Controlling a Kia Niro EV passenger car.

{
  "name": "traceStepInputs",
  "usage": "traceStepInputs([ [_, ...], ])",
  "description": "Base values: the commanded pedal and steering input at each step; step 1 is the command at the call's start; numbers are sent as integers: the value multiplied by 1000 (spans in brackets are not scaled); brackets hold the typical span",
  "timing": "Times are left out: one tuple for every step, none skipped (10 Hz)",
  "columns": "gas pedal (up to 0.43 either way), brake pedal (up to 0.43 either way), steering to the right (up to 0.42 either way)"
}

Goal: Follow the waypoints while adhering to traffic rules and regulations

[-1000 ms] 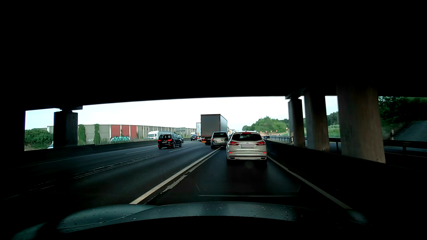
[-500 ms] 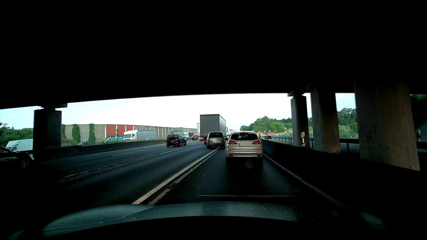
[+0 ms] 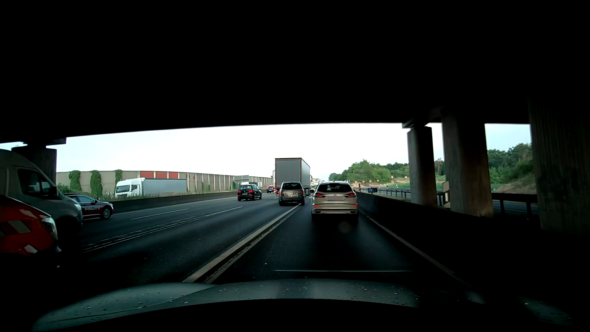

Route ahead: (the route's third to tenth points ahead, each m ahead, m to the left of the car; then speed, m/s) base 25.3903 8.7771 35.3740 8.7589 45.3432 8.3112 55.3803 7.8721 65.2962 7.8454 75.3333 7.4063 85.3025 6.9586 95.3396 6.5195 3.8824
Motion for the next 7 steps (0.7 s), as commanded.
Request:
traceStepInputs([
  [98, 0, 19],
  [98, 0, 19],
  [98, 0, 18],
  [98, 0, 18],
  [98, 0, 18],
  [98, 0, 17],
  [98, 0, 17],
])
